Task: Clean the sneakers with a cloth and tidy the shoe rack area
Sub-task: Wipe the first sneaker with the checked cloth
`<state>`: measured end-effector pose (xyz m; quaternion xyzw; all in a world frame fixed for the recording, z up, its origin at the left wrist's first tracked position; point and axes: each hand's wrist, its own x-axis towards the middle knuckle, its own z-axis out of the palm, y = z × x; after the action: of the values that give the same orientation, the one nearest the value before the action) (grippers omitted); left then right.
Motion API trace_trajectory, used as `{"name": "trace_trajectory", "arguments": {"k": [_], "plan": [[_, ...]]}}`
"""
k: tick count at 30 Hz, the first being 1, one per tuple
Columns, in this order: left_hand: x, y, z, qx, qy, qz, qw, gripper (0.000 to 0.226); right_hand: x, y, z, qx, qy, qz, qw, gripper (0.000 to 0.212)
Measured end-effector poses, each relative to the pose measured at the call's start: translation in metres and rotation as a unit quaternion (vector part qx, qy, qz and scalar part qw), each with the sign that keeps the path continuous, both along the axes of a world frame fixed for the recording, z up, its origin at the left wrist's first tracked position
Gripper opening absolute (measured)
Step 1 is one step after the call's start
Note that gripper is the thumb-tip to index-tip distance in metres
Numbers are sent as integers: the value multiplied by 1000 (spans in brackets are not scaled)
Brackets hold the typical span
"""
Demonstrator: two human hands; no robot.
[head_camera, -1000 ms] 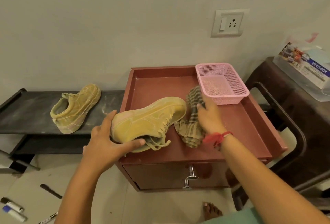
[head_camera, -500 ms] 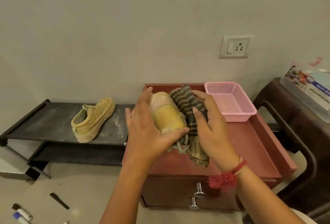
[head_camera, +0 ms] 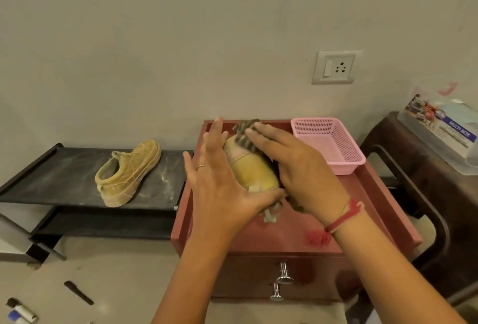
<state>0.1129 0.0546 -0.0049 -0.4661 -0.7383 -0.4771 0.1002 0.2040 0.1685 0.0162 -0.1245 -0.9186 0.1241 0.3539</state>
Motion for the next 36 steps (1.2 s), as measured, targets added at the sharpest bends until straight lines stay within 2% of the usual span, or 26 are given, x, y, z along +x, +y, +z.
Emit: {"name": "trace_trajectory", "arguments": {"k": [2, 5, 7, 9, 12, 16, 20, 23, 27, 31, 36], "plan": [[0, -1, 1, -21, 10, 24, 999, 132, -2, -4, 0, -8, 13, -5, 1000, 55], [-2, -4, 2, -22, 9, 26, 999, 131, -3, -11, -6, 8, -6, 74, 997, 55], [-3, -6, 3, -24, 8, 23, 999, 137, -3, 0, -5, -68, 19, 66, 995, 59], [-4, -7, 3, -30, 8, 23, 999, 139, -1, 4, -6, -102, 32, 47, 993, 60], [-8, -9, 0, -32, 18, 31, 999, 134, -3, -10, -10, -86, 6, 97, 992, 63], [-7, -14, 2, -35, 11, 23, 999, 138, -7, -2, -8, -112, 33, 52, 992, 64], [-11, -15, -1, -36, 18, 25, 999, 137, -5, -13, -14, -68, 10, 90, 994, 59], [-12, -17, -2, -41, 19, 25, 999, 139, -7, -1, -12, -135, 48, 55, 988, 60], [-14, -21, -2, -39, 13, 23, 999, 136, -3, -20, -17, -111, 41, 104, 988, 61], [-20, -28, -1, -46, 9, 25, 999, 138, -9, -6, -25, -207, 65, 77, 973, 51], [-28, -32, -5, -49, -2, 32, 998, 133, -13, -21, -32, -175, 61, 126, 974, 58]]}}
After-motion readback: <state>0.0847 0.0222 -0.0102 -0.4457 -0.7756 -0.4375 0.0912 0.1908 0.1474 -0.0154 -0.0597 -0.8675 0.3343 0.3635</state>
